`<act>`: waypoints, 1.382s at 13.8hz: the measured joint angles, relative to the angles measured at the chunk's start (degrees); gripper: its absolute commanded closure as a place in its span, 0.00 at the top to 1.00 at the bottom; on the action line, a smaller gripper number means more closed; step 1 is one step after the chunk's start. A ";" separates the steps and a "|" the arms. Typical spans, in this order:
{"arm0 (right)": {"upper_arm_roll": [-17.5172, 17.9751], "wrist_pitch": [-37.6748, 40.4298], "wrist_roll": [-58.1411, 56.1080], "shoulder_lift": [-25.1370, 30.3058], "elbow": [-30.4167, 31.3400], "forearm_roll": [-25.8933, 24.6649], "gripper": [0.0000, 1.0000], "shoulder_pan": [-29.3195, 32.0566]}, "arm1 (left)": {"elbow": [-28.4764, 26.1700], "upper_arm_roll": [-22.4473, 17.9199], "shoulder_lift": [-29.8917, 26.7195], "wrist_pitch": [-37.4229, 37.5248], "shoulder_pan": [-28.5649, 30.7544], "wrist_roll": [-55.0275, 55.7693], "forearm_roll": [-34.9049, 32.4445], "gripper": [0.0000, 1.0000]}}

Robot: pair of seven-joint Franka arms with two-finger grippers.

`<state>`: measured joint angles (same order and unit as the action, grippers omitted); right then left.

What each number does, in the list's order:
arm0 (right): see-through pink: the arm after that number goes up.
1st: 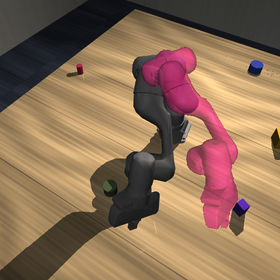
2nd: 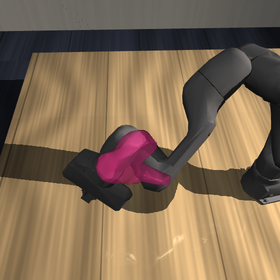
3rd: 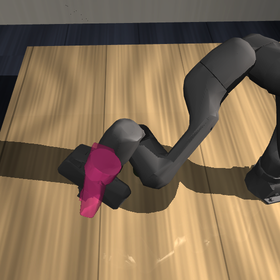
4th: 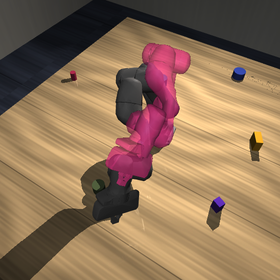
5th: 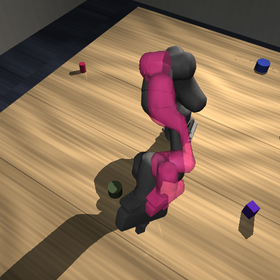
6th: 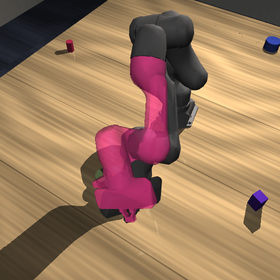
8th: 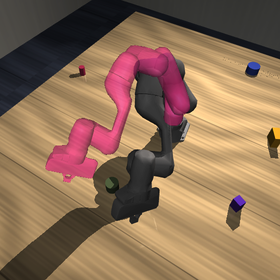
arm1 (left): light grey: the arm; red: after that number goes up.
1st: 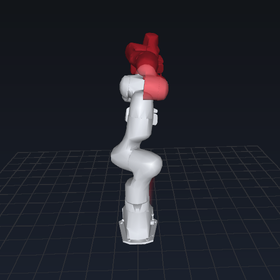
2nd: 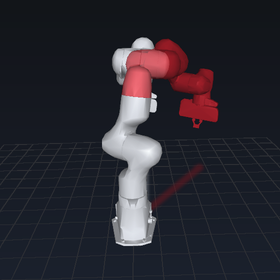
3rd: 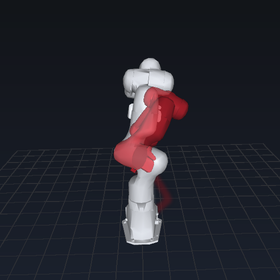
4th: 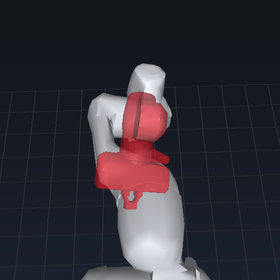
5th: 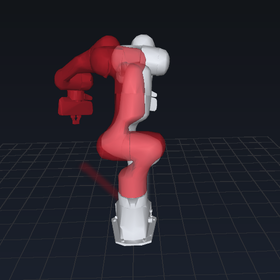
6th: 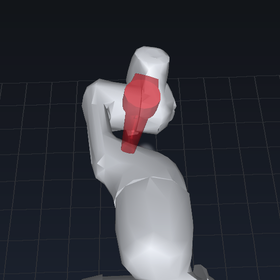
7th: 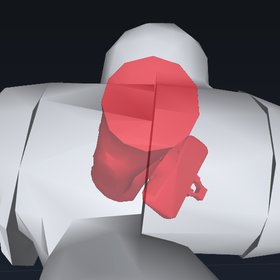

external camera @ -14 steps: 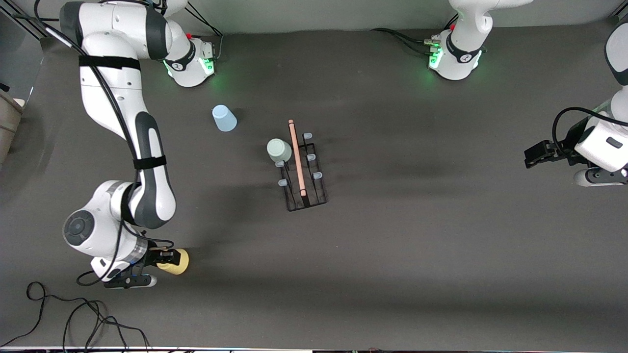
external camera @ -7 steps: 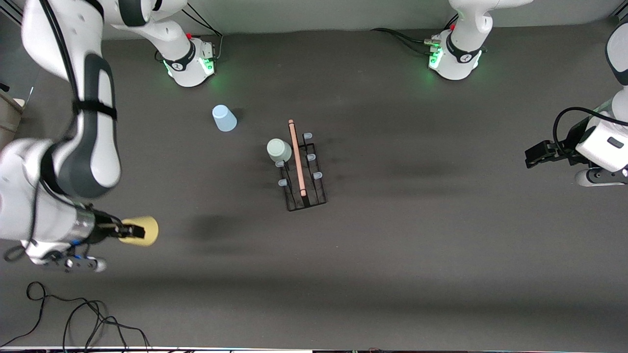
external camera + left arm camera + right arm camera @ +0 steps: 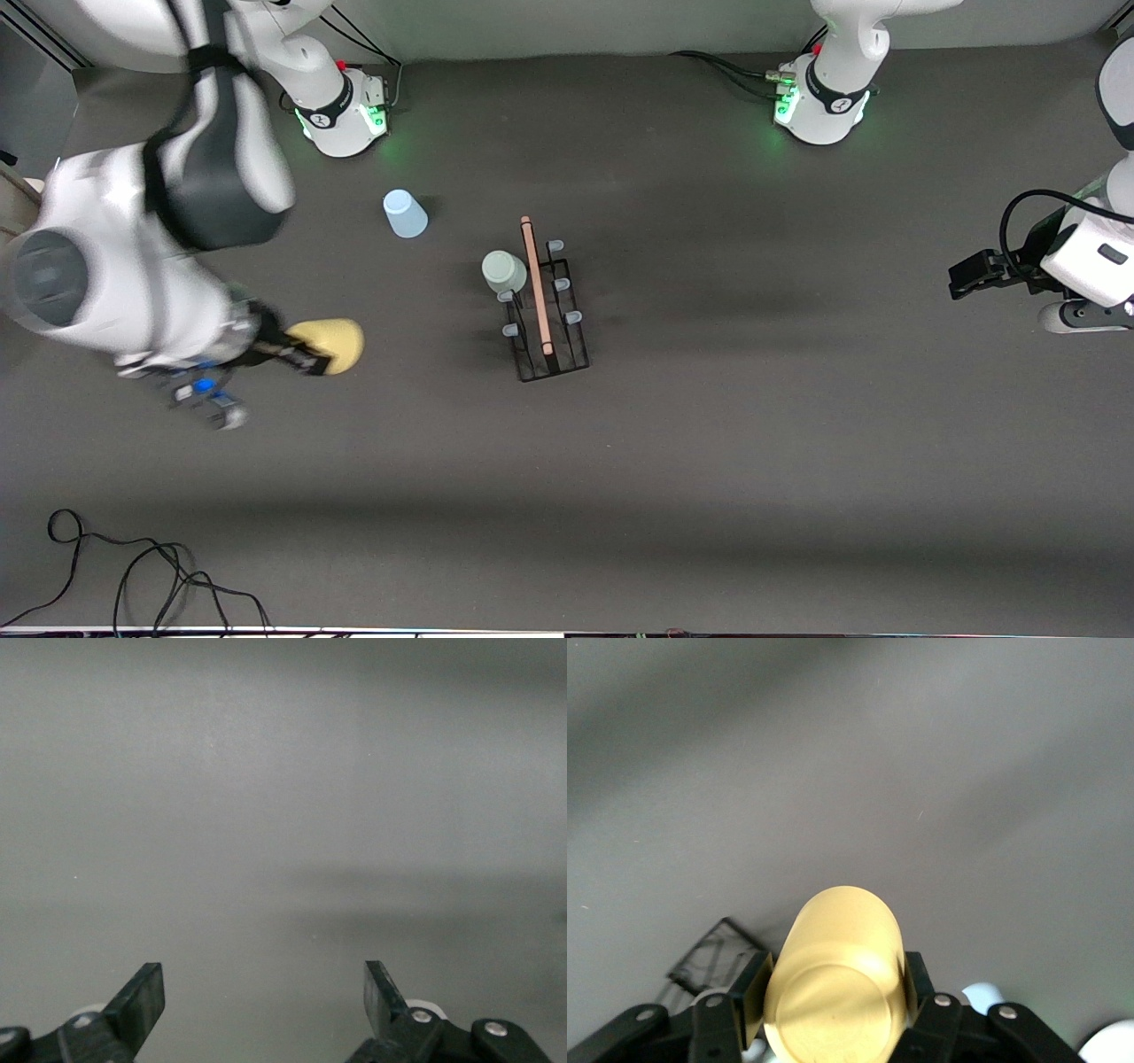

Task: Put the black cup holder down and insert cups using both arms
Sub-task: 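Carry the yellow cup to the rack and lower it onto a peg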

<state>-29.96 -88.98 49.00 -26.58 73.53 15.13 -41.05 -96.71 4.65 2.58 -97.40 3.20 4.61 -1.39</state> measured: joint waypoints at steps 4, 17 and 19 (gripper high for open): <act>2.03 -3.73 22.92 -2.33 -1.25 0.57 0.00 -8.43 | 0.00 -0.03 -0.32 0.09 0.01 0.00 0.00 1.00; 5.35 -14.69 29.85 -7.19 4.92 0.82 0.00 -11.48 | 0.14 -0.28 -0.50 0.67 0.39 0.00 0.00 1.00; 5.24 -15.12 29.85 -7.19 5.40 0.80 0.00 -11.48 | 0.15 -0.28 -0.50 0.67 0.39 -0.03 0.00 1.00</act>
<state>-24.72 -104.10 78.85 -33.77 78.92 15.93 -52.54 -96.56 4.37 2.09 -96.73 3.59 4.58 -1.39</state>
